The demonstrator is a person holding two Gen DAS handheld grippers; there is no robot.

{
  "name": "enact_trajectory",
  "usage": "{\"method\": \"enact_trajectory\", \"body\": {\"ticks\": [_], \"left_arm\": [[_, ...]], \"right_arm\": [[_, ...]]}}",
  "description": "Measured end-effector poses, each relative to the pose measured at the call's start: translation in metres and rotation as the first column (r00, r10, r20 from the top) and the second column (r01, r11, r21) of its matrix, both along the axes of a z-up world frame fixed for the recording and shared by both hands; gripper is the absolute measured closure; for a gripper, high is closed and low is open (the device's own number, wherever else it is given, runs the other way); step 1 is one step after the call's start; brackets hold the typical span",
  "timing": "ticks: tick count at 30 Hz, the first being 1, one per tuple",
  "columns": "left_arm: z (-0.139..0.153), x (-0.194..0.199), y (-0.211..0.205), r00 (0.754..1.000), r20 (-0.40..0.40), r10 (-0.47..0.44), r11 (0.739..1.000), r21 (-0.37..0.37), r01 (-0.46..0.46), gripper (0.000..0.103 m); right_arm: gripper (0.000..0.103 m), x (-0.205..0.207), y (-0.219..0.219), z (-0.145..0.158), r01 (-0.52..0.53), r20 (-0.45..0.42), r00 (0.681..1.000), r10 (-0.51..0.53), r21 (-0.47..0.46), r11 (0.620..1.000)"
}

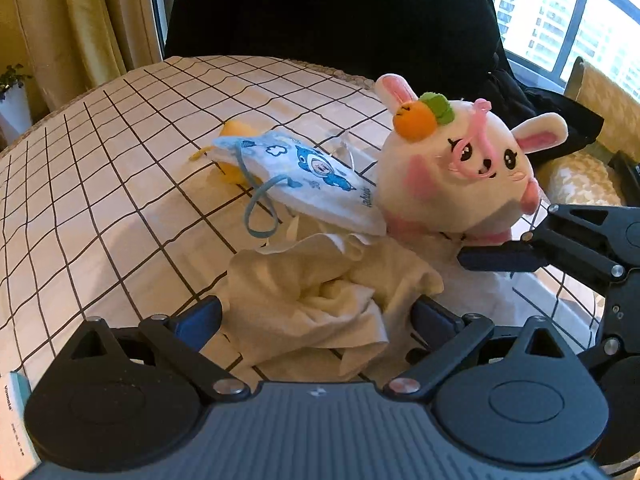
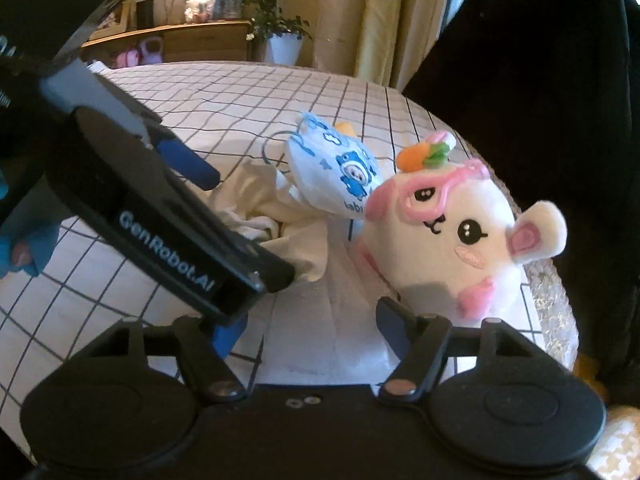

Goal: Organize soft objects
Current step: 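Move both grippers to the white cloth and mesh bag beside the bunny plush, then grasp the white cloth with the left gripper while the right gripper grasps the white mesh bag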

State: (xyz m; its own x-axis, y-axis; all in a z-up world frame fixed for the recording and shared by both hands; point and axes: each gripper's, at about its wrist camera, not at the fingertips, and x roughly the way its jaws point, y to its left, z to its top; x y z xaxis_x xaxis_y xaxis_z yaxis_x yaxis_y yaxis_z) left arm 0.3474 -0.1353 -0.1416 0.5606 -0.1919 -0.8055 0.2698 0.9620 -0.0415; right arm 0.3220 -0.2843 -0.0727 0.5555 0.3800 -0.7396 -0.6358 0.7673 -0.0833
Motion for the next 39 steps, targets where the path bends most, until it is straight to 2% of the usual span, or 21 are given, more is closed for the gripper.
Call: {"method": "enact_trajectory", "body": {"ticks": [1, 6, 8, 9, 11, 16, 19, 22, 27, 39], "left_arm": [[-0.001, 0.0, 0.0, 1.0, 0.001, -0.002, 1.0, -0.001, 0.002, 0.003], [-0.002, -0.002, -0.002, 1.0, 0.006, -0.009, 1.0, 0.013, 0.009, 0.026], [0.0, -0.003, 0.0, 1.0, 0.01, -0.002, 1.0, 0.006, 0.002, 0.043], [0.001, -0.004, 0.001, 1.0, 0.009, 0.003, 1.0, 0.002, -0.003, 0.047], [0.003, -0.004, 0.004, 1.0, 0.008, 0.018, 1.0, 0.005, -0.019, 0.062], [0.006, -0.008, 0.014, 0.999, 0.001, 0.041, 0.999, -0.008, -0.041, 0.08], [0.01, -0.013, 0.018, 0.999, 0.003, 0.046, 0.999, -0.006, -0.046, 0.083], [0.015, -0.021, 0.024, 0.999, 0.006, 0.051, 0.999, -0.008, -0.051, 0.083], [0.024, -0.038, 0.038, 0.997, -0.001, 0.074, 0.997, -0.022, -0.074, 0.084], [0.064, -0.093, 0.089, 0.994, 0.017, 0.112, 0.991, -0.075, -0.11, 0.084]], "right_arm": [[0.04, 0.001, 0.001, -0.001, 0.011, -0.009, 1.0, -0.011, 0.001, 1.0], [0.048, 0.001, 0.0, -0.001, 0.047, -0.04, 0.998, -0.046, 0.029, 0.998], [0.049, 0.004, 0.0, -0.002, 0.078, -0.057, 0.996, -0.075, 0.049, 0.996], [0.053, 0.004, 0.0, -0.001, 0.096, -0.06, 0.994, -0.093, 0.053, 0.994], [0.06, 0.004, 0.001, 0.001, 0.115, -0.061, 0.992, -0.111, 0.05, 0.992], [0.08, 0.002, 0.008, 0.001, 0.146, -0.055, 0.988, -0.143, 0.04, 0.989], [0.09, -0.001, 0.009, 0.003, 0.158, -0.052, 0.986, -0.156, 0.052, 0.986], [0.095, -0.008, 0.011, 0.008, 0.153, -0.045, 0.988, -0.15, 0.063, 0.986], [0.097, -0.024, 0.012, 0.02, 0.134, -0.036, 0.991, -0.131, 0.089, 0.987], [0.098, -0.065, 0.008, 0.063, 0.113, -0.026, 0.994, -0.11, 0.223, 0.968]]}}
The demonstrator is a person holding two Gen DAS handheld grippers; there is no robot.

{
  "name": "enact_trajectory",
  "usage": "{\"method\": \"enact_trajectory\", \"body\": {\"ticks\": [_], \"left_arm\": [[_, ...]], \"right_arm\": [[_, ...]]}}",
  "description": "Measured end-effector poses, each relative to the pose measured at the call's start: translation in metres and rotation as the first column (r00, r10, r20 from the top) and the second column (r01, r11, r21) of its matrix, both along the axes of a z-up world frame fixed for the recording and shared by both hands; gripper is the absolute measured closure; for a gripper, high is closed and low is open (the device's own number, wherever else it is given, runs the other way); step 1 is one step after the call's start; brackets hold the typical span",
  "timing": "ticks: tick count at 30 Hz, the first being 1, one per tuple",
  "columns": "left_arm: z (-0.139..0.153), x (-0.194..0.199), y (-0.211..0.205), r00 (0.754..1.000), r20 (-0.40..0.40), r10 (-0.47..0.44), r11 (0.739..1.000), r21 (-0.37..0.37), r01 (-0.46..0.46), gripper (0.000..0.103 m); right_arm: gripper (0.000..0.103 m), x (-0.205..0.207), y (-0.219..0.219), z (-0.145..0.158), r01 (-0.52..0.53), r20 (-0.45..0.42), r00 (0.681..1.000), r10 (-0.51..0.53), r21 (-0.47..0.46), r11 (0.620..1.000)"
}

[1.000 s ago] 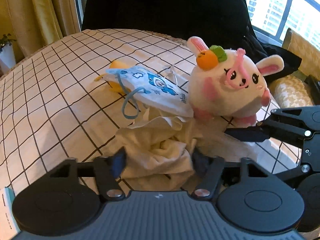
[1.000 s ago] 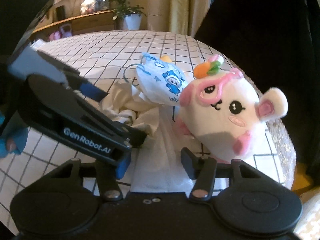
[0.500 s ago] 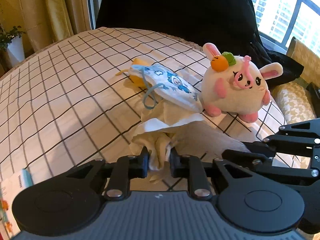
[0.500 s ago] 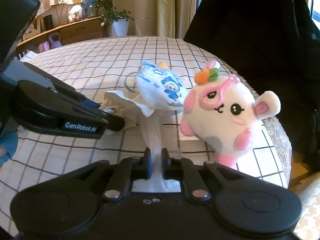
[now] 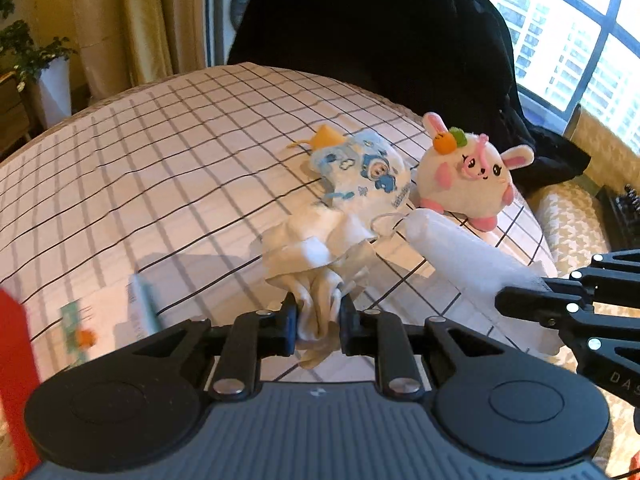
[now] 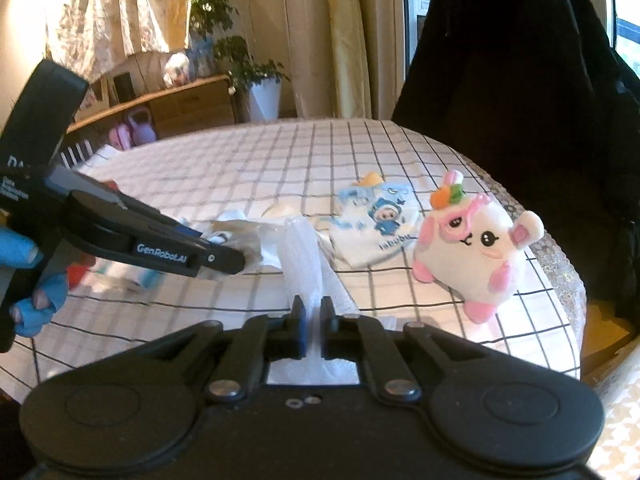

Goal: Organize soft objects
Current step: 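Grasp the white cloth with the left gripper while the right gripper grasps the white mesh bag, then carry the white cloth and mesh bag over the red tin with both grippers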

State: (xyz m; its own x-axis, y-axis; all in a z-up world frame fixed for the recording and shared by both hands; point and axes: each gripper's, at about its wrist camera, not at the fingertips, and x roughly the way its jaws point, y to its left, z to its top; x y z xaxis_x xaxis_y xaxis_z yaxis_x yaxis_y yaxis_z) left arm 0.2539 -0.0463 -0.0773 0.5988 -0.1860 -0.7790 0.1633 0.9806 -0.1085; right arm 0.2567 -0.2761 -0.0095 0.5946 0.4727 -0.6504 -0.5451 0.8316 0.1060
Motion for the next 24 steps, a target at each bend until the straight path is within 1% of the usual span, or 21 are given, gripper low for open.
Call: {"method": "enact_trajectory", "body": {"ticks": [3, 16, 24], "left_arm": [[0.014, -0.015, 0.017, 1.0, 0.007, 0.025, 1.0, -0.016, -0.025, 0.084], [0.07, -0.072, 0.087, 0.989, 0.084, 0.124, 0.992, -0.03, -0.122, 0.084], [0.095, -0.105, 0.129, 0.981, 0.093, 0.169, 0.986, -0.021, -0.168, 0.084]], "right_arm": [[0.098, -0.009, 0.004, 0.011, -0.01, 0.01, 1.0, 0.009, 0.019, 1.0], [0.098, -0.041, 0.041, 0.048, -0.063, 0.049, 0.997, 0.058, 0.095, 0.994], [0.098, -0.052, 0.075, 0.065, -0.119, 0.044, 0.992, 0.115, 0.13, 0.984]]}}
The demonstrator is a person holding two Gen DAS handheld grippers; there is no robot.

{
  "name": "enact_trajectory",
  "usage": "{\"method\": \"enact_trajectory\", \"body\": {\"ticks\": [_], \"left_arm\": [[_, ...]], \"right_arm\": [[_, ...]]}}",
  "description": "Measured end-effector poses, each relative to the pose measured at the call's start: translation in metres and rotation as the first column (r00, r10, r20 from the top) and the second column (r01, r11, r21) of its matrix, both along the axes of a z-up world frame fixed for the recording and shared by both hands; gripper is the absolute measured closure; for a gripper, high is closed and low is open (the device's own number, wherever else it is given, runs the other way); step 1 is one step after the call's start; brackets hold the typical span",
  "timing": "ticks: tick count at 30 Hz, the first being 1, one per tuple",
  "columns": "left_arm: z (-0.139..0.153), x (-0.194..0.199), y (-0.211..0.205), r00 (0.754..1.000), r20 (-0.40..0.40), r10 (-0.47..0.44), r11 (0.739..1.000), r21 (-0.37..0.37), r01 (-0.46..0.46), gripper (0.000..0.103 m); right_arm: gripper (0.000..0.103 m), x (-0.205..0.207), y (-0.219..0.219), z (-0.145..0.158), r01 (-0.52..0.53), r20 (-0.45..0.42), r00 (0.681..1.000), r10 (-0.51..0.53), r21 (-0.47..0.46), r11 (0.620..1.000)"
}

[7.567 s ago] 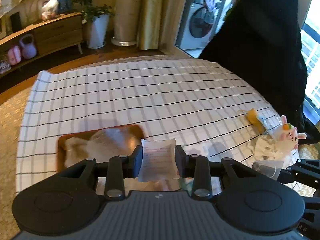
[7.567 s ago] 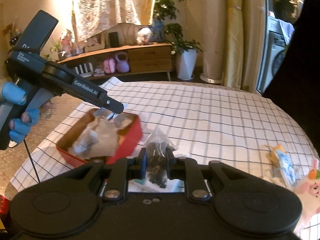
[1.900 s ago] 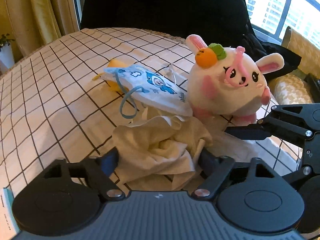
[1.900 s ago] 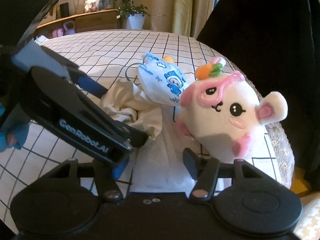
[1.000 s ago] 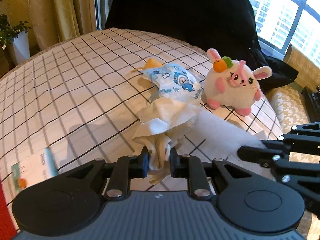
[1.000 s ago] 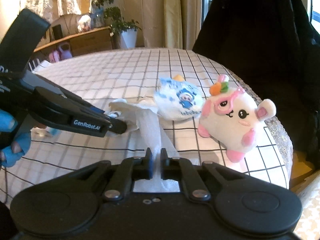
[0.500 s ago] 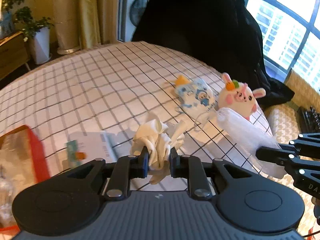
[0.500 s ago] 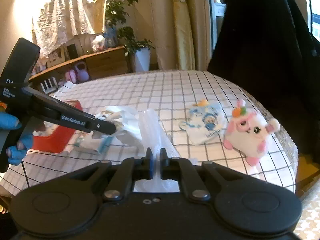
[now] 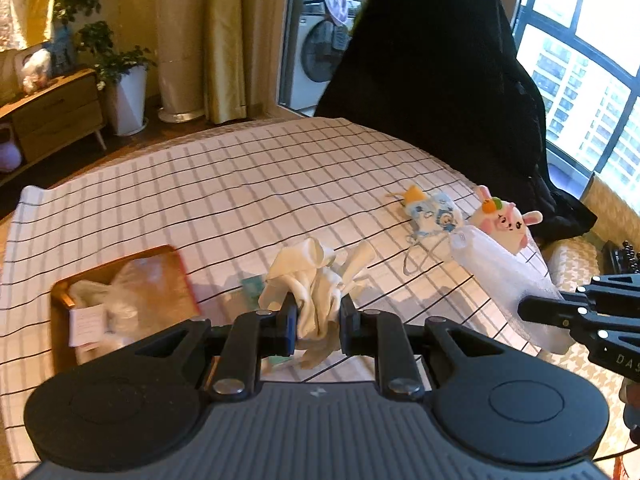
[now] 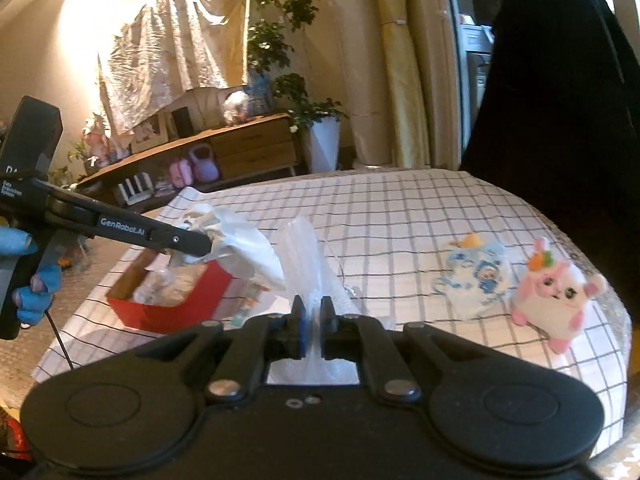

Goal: Organize soft objects
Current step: 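Carry the white cloth and mesh bag over the red tin with both grippers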

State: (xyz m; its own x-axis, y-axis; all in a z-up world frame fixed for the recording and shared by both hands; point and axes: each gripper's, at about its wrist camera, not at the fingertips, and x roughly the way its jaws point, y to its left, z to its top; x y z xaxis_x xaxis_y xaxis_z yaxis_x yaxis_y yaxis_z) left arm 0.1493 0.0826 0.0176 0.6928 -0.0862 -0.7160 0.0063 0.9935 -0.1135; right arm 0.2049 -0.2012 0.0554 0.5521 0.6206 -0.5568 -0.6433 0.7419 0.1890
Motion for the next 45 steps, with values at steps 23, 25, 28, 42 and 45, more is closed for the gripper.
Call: {"method": "enact_trajectory", "body": {"ticks": [23, 25, 28, 42, 45], "left_arm": [[0.011, -0.068, 0.125, 0.99, -0.047, 0.133, 0.99, 0.045, -0.131, 0.084], [0.01, -0.072, 0.135, 0.988, -0.059, 0.142, 0.989, 0.052, -0.139, 0.084], [0.007, -0.075, 0.146, 0.986, -0.077, 0.147, 0.987, 0.079, -0.141, 0.084], [-0.017, -0.045, 0.161, 0.98, -0.158, 0.119, 0.985, 0.145, -0.096, 0.084], [-0.023, -0.032, 0.163, 0.979, -0.168, 0.116, 0.985, 0.149, -0.091, 0.084]], "right_arm": [[0.098, -0.02, 0.147, 0.029, -0.19, -0.008, 0.982, 0.189, -0.025, 0.982], [0.097, -0.019, 0.158, 0.029, -0.197, -0.009, 0.98, 0.197, -0.032, 0.98], [0.097, -0.016, 0.176, 0.026, -0.202, -0.011, 0.979, 0.202, -0.045, 0.978], [0.097, 0.021, 0.238, -0.022, -0.139, -0.089, 0.988, 0.13, -0.104, 0.985], [0.097, 0.026, 0.25, -0.032, -0.132, -0.106, 0.987, 0.12, -0.119, 0.984]]}}
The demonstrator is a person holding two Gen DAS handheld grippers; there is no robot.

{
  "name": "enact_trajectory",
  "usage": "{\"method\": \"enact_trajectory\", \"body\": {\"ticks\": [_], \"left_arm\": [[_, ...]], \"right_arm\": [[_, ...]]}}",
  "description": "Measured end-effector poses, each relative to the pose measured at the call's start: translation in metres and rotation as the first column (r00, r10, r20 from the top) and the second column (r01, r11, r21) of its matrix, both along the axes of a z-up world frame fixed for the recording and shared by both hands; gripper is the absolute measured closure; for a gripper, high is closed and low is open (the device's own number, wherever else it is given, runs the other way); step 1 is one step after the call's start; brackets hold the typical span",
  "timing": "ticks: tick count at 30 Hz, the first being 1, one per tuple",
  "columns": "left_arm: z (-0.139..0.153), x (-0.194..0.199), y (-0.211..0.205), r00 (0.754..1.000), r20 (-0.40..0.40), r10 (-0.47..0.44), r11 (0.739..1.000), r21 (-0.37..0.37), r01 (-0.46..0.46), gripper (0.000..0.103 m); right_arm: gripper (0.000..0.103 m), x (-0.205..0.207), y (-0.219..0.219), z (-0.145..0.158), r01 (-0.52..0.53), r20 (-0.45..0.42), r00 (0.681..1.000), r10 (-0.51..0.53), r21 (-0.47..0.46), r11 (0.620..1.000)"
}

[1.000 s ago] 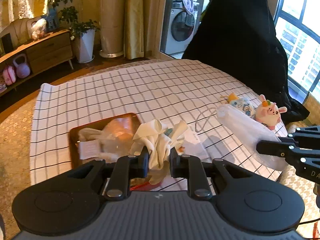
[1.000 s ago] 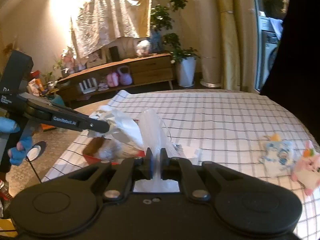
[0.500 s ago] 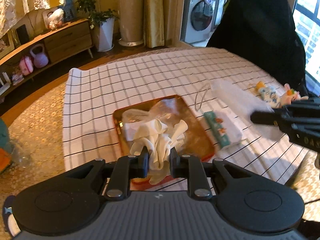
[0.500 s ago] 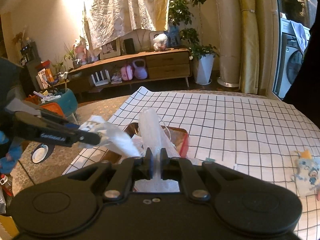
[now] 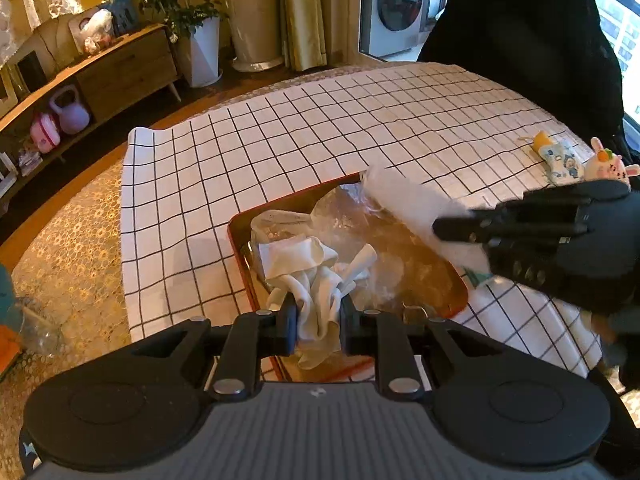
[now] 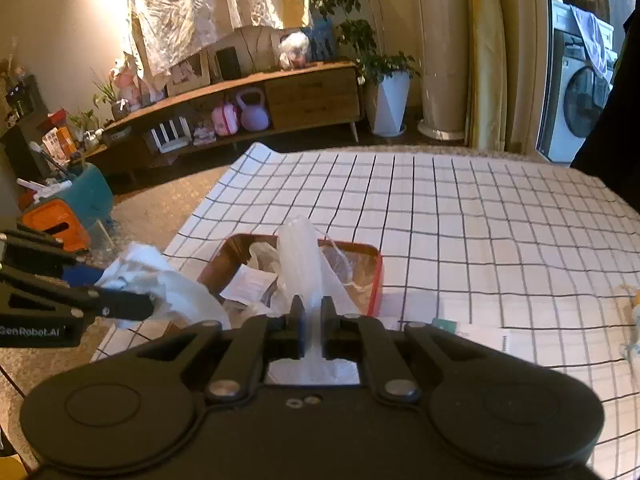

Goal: Organize soft objects
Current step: 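Carry the white cloth and mesh bag over the red tin with both grippers, then open the left gripper to drop the cloth while the right gripper releases the mesh bag into the tin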

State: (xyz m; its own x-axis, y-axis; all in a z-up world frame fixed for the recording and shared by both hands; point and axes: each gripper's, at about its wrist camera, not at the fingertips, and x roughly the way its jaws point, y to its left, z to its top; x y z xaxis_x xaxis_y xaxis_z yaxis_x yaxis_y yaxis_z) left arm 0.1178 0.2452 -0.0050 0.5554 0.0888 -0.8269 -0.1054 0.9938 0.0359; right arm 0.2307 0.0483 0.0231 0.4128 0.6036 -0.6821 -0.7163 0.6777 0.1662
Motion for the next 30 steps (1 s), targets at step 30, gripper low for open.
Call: {"method": "enact_trajectory", "body": {"ticks": [30], "left_arm": [[-0.086, 0.097, 0.03, 0.995, -0.07, 0.077, 0.997, -0.001, -0.077, 0.084]], "right_arm": [[0.087, 0.0, 0.04, -0.054, -0.004, -0.012, 1.0, 0.003, -0.149, 0.989]]}}
